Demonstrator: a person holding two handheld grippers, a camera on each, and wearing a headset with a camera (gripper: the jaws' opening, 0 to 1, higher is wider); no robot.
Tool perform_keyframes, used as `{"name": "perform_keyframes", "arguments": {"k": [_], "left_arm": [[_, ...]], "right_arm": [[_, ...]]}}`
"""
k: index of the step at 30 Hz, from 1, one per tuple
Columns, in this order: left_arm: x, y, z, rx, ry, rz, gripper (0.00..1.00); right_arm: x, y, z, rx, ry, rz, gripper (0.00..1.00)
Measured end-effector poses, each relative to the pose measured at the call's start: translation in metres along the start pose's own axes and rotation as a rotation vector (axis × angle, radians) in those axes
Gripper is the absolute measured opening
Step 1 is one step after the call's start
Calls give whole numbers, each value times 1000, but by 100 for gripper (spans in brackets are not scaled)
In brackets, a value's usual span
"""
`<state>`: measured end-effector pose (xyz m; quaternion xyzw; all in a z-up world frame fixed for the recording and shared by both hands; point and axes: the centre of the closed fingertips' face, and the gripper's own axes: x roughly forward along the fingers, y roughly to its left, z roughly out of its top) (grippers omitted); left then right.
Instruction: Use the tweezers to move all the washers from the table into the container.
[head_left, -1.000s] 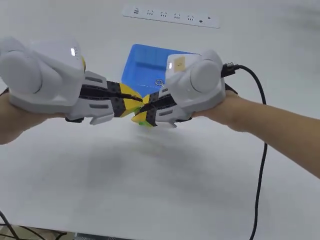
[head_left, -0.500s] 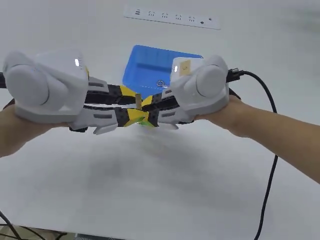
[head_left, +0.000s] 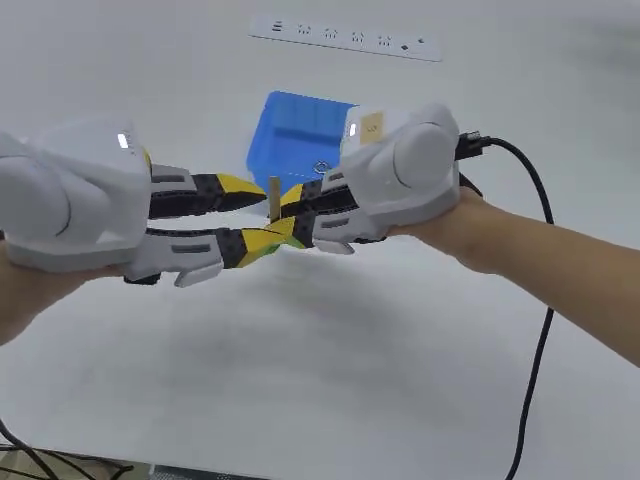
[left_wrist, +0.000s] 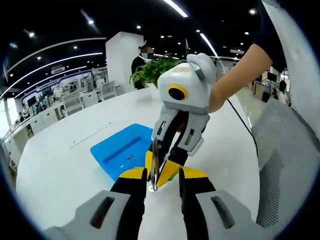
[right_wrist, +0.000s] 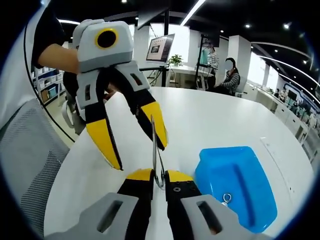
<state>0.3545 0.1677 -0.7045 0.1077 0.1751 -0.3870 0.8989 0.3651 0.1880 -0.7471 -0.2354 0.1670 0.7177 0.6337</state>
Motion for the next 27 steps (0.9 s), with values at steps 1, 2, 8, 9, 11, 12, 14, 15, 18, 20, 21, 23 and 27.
{"name": "perform_keyframes", "arguments": {"k": [1, 2, 8, 9, 11, 12, 14, 15, 18, 20, 21, 23, 27], "left_arm": [[-2, 1, 1, -13, -9, 11, 32], [-4, 1, 3, -35, -24, 20, 34], [-23, 3, 5, -111, -73, 80, 45], [-25, 3, 5, -115, -77, 86, 46], [-29, 0, 7, -136, -91, 92, 50], [-31, -3, 8, -151, -102, 90, 53], [-34, -7, 10, -167, -118, 88, 59], [-35, -8, 10, -175, -122, 87, 61], [-36, -14, 12, -203, -139, 82, 69], [-36, -18, 13, -216, -149, 75, 72], [-36, -21, 13, -221, -151, 70, 74], [-36, -25, 13, -228, -153, 64, 78], [-37, -29, 14, -253, -165, 71, 87]], "right_arm": [[-1, 0, 1, 2, -1, -3, 9], [-3, -1, 3, 4, -1, -10, 9], [-19, -7, 20, 16, -37, -56, 10], [-23, -9, 23, 13, -42, -65, 10], [-29, -12, 27, 13, -49, -78, 10], [-31, -13, 28, 12, -51, -81, 10], [-38, -18, 34, 12, -65, -100, 10], [-42, -21, 37, 13, -74, -110, 10], [-52, -32, 46, 12, -94, -140, 10], [-58, -40, 50, 14, -102, -156, 10], [-60, -43, 51, 9, -101, -164, 10], [-63, -51, 52, 5, -99, -176, 10], [-64, -73, 48, 13, -100, -203, 10]]}}
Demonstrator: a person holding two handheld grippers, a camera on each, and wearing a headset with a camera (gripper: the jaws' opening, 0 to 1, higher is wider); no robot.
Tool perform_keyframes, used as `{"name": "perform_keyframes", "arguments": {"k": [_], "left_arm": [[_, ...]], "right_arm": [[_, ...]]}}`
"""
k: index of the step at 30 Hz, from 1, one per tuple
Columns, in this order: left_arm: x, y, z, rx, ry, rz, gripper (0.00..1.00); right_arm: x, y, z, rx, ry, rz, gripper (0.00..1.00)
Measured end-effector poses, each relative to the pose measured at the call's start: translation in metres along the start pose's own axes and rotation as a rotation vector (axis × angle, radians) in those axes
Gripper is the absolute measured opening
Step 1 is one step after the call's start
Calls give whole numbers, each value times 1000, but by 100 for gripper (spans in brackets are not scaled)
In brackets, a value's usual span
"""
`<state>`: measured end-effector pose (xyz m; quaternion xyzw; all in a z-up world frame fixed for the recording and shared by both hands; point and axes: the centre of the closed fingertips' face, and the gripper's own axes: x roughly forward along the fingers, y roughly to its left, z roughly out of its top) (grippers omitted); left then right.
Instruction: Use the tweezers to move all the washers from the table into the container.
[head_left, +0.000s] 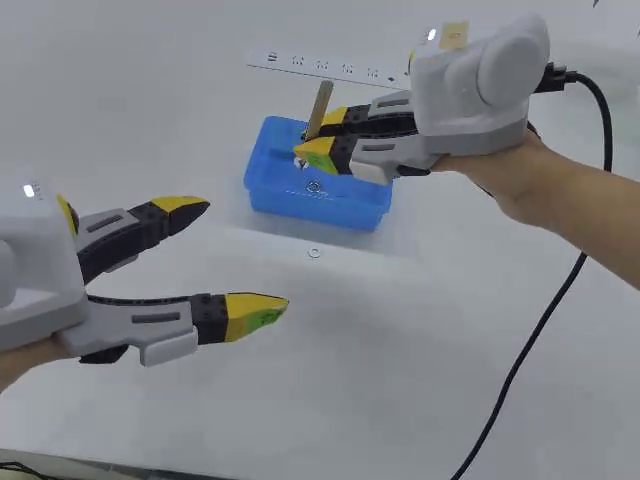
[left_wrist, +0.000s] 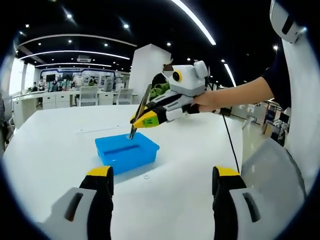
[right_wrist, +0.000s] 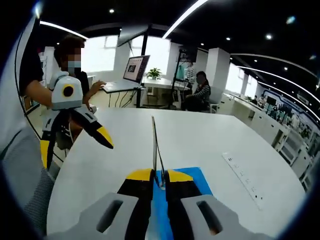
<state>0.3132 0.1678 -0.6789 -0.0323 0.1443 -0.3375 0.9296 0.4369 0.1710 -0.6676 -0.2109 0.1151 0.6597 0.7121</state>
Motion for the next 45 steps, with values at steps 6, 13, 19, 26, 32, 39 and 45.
{"name": "perform_keyframes", "arguments": {"k": [6, 13, 19, 26, 32, 39, 45], "left_arm": [[-3, -4, -1, -39, -9, -4, 99], [-2, -9, -1, -54, -3, -25, 99], [1, -9, -1, -57, 7, -25, 99], [0, -8, -3, -66, 17, -16, 99], [-1, -8, -5, -71, 25, -13, 99], [1, -10, -4, -70, 24, -17, 99], [2, -11, -4, -66, 26, -22, 99]], "right_arm": [[7, -23, -17, 49, 14, -42, 10], [21, -28, -44, 79, 70, -33, 10], [29, -30, -57, 113, 86, -31, 10], [33, -29, -68, 148, 101, -29, 10], [33, -27, -72, 172, 115, -31, 10], [28, -31, -72, 209, 116, -54, 11], [26, -36, -72, 218, 114, -68, 11]]}}
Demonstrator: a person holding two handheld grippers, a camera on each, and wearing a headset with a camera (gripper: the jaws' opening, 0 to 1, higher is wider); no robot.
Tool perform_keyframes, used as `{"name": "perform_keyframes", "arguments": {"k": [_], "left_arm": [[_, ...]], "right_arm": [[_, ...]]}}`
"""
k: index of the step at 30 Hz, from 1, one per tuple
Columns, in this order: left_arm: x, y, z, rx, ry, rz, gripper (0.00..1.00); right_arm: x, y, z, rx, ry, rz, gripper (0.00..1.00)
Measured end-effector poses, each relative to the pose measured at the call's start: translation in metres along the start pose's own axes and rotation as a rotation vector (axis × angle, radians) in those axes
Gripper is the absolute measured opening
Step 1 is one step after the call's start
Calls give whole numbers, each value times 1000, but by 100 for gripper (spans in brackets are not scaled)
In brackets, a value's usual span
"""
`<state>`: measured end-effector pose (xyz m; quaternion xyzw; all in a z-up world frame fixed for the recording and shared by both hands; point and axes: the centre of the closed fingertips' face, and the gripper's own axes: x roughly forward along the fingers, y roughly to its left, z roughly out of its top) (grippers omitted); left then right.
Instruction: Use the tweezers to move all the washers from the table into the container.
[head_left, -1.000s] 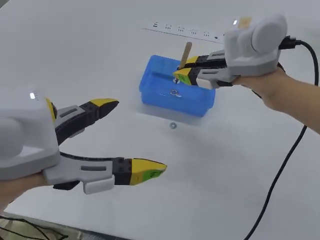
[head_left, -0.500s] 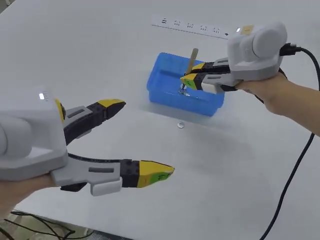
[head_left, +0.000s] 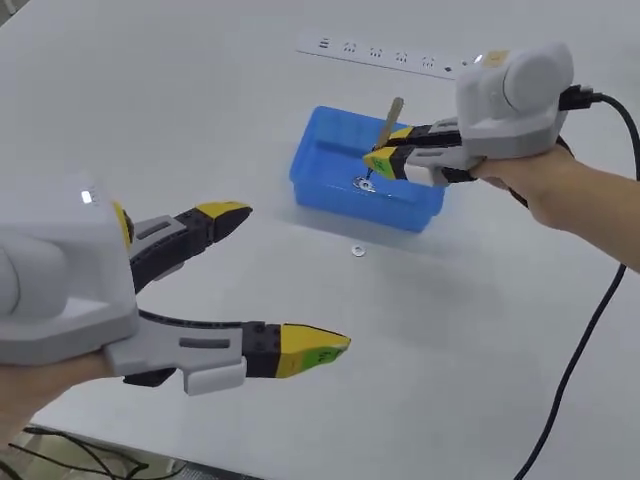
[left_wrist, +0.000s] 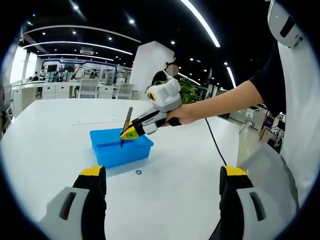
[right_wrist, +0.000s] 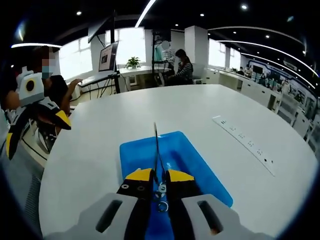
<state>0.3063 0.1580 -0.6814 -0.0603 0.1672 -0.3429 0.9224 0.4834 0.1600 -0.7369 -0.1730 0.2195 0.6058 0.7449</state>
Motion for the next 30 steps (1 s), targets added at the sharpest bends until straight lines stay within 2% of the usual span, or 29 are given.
{"name": "perform_keyframes", "arguments": {"k": [4, 7, 14, 18, 20, 25, 27, 30], "left_arm": [[2, 3, 4, -12, -15, 0, 99], [8, 7, 17, -34, -60, -1, 99], [28, 25, 45, 19, -93, -5, 99], [38, 38, 51, 54, -80, -5, 96], [44, 45, 57, 56, -85, -4, 94], [63, 55, 73, 76, -102, -27, 89], [73, 59, 80, 100, -101, -37, 82], [87, 59, 90, 132, -104, -72, 65]], "right_arm": [[-4, 1, 3, -17, -7, -2, 9], [-6, 3, 6, -52, -4, -6, 8], [-8, 8, 4, -88, 16, 8, 7], [-8, 14, 7, -102, 19, 26, 7], [-9, 18, 8, -113, 25, 32, 7], [-11, 22, 7, -132, 35, 45, 7], [-10, 23, 6, -146, 42, 52, 7], [-11, 27, 5, -162, 48, 63, 7]]}}
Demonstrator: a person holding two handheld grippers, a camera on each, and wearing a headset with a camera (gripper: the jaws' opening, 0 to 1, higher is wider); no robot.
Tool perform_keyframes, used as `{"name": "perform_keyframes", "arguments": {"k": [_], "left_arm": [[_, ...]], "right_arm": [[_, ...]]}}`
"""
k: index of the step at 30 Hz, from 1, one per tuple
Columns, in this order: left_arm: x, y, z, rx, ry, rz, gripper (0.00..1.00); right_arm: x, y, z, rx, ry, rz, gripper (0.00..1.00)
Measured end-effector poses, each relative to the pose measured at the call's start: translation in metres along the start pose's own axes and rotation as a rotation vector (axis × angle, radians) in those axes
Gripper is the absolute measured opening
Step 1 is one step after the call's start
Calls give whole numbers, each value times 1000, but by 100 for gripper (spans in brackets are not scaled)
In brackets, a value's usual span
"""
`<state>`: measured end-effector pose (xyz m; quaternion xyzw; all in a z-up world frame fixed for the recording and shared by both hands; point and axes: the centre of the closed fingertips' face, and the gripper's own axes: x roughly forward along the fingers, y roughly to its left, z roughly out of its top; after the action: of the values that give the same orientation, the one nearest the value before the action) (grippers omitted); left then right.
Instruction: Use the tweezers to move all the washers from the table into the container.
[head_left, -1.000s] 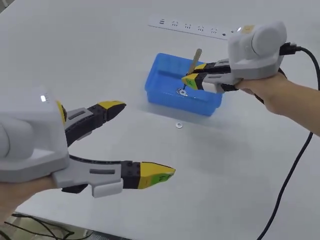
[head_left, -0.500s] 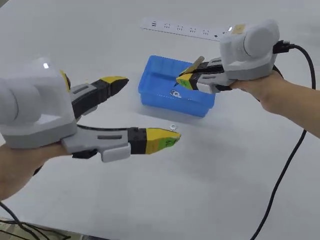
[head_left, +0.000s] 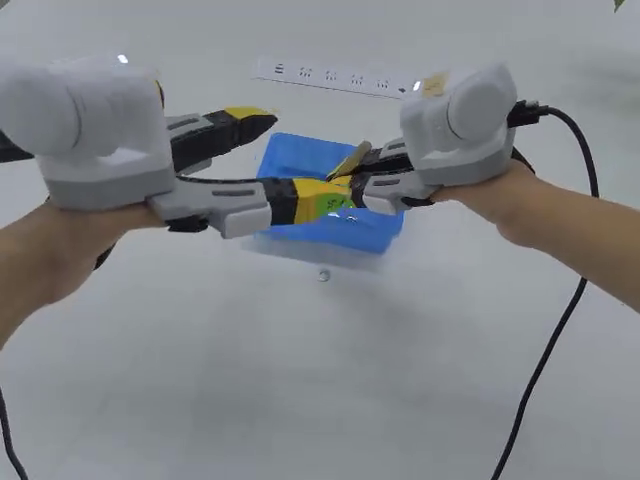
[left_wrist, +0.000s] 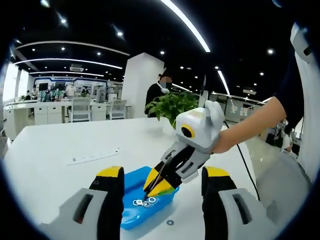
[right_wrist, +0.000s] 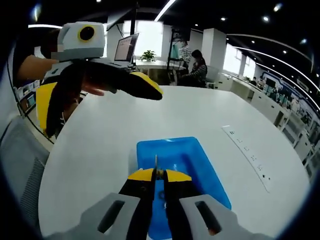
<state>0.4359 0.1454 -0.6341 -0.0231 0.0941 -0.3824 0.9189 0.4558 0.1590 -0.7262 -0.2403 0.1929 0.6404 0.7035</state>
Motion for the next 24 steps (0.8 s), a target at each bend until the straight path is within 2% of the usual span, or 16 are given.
{"name": "perform_keyframes", "arguments": {"k": [2, 5, 9, 12, 14, 18, 20, 21, 24], "left_arm": [[9, 1, 1, 16, 6, -30, 62], [19, -1, -2, 50, 48, -62, 59], [27, -4, -5, 91, 80, -102, 47], [32, -4, -8, 98, 103, -125, 45], [35, -5, -8, 120, 112, -145, 42], [36, -9, -16, 168, 164, -199, 26], [36, -17, -19, 164, 186, -245, 26], [36, -20, -20, 183, 192, -264, 25], [36, -23, -25, 217, 223, -287, 19]], "right_arm": [[-1, 2, 1, -6, 0, 7, 7], [-2, 5, 2, -20, 2, 14, 7], [-2, 10, 3, -43, 6, 29, 7], [-2, 12, 3, -58, 13, 34, 7], [0, 12, 1, -73, 24, 35, 7], [2, 11, -1, -83, 31, 37, 7], [1, 11, 0, -87, 29, 37, 7], [1, 11, 0, -88, 28, 38, 7], [0, 12, 1, -95, 27, 41, 7]]}}
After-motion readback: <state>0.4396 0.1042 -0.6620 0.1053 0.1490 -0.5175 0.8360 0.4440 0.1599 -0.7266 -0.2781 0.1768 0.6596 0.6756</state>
